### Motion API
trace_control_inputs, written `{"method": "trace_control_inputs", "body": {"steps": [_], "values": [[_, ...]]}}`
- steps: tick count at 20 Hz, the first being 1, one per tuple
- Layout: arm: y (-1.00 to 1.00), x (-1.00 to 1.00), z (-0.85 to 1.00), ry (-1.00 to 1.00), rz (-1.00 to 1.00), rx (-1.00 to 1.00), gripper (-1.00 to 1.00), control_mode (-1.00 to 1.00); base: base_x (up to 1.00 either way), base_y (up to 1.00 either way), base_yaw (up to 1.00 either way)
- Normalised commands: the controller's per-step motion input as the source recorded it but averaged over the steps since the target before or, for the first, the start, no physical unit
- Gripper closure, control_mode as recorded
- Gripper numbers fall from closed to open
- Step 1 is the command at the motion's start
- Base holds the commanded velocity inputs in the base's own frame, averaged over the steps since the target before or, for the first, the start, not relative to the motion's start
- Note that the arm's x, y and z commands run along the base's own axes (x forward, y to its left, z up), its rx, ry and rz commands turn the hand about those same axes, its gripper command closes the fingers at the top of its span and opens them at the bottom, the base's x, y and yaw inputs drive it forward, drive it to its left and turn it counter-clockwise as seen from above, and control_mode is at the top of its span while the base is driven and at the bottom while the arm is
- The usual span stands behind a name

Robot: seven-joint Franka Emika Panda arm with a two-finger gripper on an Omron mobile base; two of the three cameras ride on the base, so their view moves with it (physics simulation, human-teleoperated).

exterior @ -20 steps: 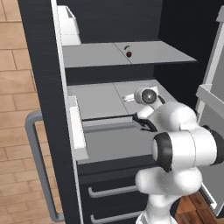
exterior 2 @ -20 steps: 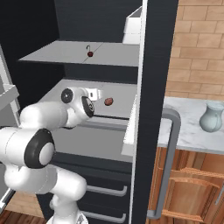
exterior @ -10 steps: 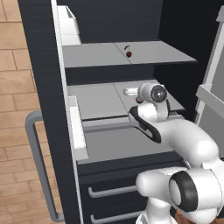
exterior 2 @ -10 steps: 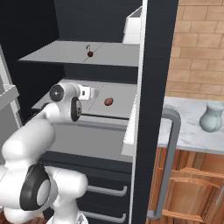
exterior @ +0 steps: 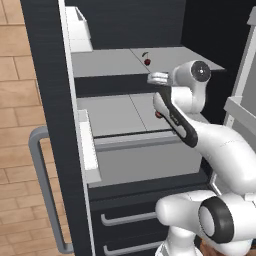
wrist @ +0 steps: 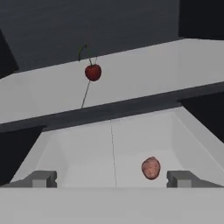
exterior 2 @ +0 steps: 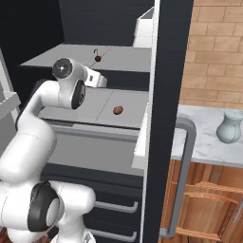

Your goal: Move the sweet potato and cherry from the top shelf to the second highest shelf to make space. Then, place the pitcher from the counter on the cleared top shelf.

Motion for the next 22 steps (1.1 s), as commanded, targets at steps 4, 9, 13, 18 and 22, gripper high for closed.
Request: {"method": "trace_control_inputs", "body": {"steps": [4, 9, 13, 18, 22], "values": [[0.08, 0.00, 0.40, 0.10, 0.00, 0.00, -1.00, -1.00, 0.00, 0.00, 0.00], [0.18, 0.01, 0.18, 0.07, 0.00, -0.07, -1.00, -1.00, 0.00, 0.00, 0.00], [0.16, 0.18, 0.05, 0.07, 0.00, -0.11, -1.00, -1.00, 0.00, 0.00, 0.00], [0.03, 0.40, 0.00, 0.09, 0.00, -0.10, -1.00, -1.00, 0.00, 0.00, 0.00], [0.00, 0.58, 0.00, 0.11, 0.00, -0.06, -1.00, -1.00, 0.00, 0.00, 0.00]]}}
